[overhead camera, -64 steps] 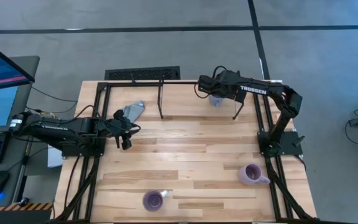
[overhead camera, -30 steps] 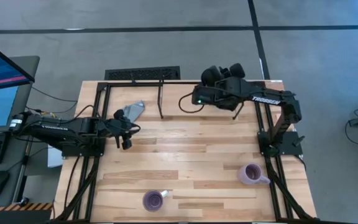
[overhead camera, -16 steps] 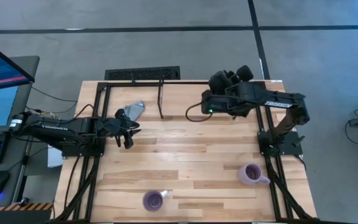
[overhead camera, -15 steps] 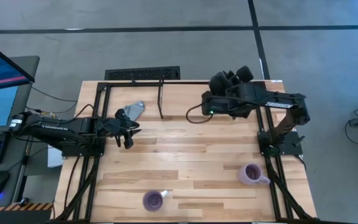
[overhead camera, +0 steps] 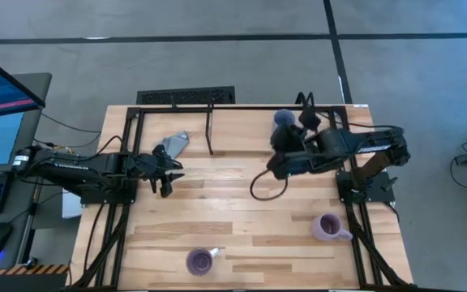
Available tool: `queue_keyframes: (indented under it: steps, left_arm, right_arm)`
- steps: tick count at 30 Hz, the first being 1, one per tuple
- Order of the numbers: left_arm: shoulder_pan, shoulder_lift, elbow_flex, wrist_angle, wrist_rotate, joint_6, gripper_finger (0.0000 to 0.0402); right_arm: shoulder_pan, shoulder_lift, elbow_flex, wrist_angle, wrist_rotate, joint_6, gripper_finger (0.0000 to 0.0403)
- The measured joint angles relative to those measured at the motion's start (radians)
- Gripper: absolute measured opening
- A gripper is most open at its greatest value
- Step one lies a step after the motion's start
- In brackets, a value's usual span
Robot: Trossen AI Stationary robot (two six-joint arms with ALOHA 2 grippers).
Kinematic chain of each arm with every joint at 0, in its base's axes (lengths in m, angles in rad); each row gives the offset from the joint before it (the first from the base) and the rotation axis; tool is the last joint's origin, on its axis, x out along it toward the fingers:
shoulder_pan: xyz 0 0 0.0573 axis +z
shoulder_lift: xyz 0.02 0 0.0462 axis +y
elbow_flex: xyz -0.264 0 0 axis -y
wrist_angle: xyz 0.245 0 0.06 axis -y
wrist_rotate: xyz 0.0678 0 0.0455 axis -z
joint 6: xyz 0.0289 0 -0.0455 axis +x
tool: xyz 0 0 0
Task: Stack small to large cups/mugs on shelf
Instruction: Put the left purple cup on the shelf
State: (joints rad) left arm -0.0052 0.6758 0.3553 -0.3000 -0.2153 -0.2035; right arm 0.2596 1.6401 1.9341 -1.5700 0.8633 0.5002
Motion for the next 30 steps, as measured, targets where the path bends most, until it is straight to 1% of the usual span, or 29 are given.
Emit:
queue_keyframes:
  steps: [4, 7, 10, 16, 19, 23, 25, 26, 29, 30]
  left_arm:
    - [0.000, 0.000, 0.000, 0.000, 0.029, 0.000, 0.0119]
    - [0.000, 0.000, 0.000, 0.000, 0.028, 0.000, 0.0119]
    - [0.000, 0.000, 0.000, 0.003, 0.028, 0.001, 0.0119]
    - [0.000, 0.000, 0.000, 0.003, 0.028, -0.001, 0.0119]
    - [0.000, 0.000, 0.000, 0.009, 0.028, -0.058, 0.0119]
    - [0.000, 0.000, 0.000, 0.042, 0.029, -0.211, 0.0119]
    - [0.000, 0.000, 0.000, 0.053, 0.062, -0.278, 0.0119]
    - [0.000, 0.000, 0.000, 0.065, 0.096, -0.296, 0.0119]
    - [-0.005, 0.000, 0.000, 0.136, 0.242, -0.314, 0.0119]
    - [-0.013, 0.000, 0.000, 0.169, 0.275, -0.314, 0.0119]
  right_arm:
    - [0.052, -0.009, -0.089, 0.000, -0.007, 0.075, 0.0124]
    - [0.104, -0.046, -0.191, 0.001, 0.016, 0.148, 0.0124]
    - [0.168, -0.101, -0.313, -0.001, 0.040, 0.254, 0.0124]
    - [0.309, -0.250, -0.572, 0.025, 0.166, 0.513, 0.0124]
    - [0.377, -0.318, -0.702, 0.075, 0.222, 0.622, 0.0124]
    - [0.442, -0.386, -0.837, 0.121, 0.300, 0.751, 0.0124]
    - [0.453, -0.406, -0.876, 0.124, 0.324, 0.804, 0.0124]
    - [0.453, -0.414, -0.889, 0.123, 0.331, 0.818, 0.0124]
    - [0.446, -0.426, -0.912, 0.124, 0.357, 0.835, 0.0124]
    - [0.442, -0.428, -0.917, 0.124, 0.367, 0.835, 0.0124]
